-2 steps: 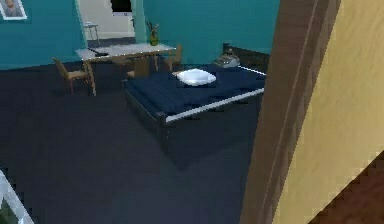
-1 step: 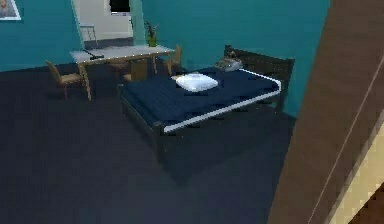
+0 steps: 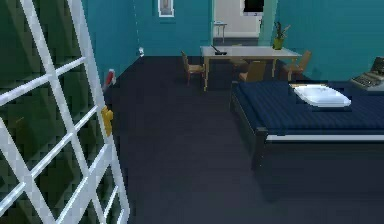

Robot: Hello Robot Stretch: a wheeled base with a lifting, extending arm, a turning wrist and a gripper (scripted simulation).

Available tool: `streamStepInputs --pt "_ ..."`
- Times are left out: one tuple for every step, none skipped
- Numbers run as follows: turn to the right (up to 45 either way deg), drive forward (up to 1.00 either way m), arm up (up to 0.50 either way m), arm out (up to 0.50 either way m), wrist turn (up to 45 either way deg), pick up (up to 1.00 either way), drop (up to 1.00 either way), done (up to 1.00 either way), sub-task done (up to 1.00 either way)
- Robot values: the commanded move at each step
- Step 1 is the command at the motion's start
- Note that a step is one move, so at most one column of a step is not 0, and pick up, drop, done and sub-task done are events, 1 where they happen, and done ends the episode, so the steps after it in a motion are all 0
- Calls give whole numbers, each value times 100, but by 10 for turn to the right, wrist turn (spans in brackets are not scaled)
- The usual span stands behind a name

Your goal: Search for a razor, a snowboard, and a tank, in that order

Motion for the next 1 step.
streamStepInputs --pt "0 100 0 0 0 0 0 0 0"
